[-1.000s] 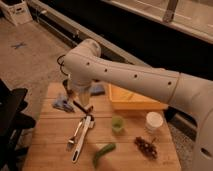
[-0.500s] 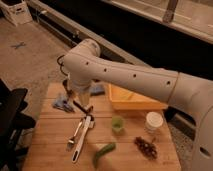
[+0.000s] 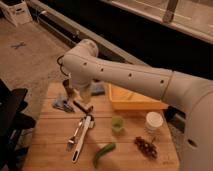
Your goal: Place towel in plastic cup
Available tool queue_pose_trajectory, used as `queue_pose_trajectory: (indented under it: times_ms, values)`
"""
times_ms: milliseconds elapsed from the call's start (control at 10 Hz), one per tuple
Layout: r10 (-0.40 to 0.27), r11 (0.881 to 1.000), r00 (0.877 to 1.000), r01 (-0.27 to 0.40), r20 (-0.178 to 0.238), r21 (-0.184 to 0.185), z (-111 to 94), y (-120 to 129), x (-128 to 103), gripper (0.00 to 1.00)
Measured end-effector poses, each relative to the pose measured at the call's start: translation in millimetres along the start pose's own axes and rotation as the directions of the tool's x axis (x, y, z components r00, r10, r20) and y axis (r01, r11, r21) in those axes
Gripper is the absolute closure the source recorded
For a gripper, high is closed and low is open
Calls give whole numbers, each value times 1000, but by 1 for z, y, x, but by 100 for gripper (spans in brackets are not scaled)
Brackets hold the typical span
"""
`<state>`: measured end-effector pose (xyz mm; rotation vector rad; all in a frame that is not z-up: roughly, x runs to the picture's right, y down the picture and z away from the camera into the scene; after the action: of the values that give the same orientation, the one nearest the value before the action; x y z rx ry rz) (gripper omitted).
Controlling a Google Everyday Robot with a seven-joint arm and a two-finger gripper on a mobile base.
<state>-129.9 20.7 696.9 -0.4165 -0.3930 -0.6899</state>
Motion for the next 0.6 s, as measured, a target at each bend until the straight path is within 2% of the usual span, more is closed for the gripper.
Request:
queue_pose_trajectory:
  times_ms: [300,600]
  values:
    - [-57,998,996,56,69,12,46,-42,-20,30]
    - [-94,996,988,94,119,7,84,-65,-25,30]
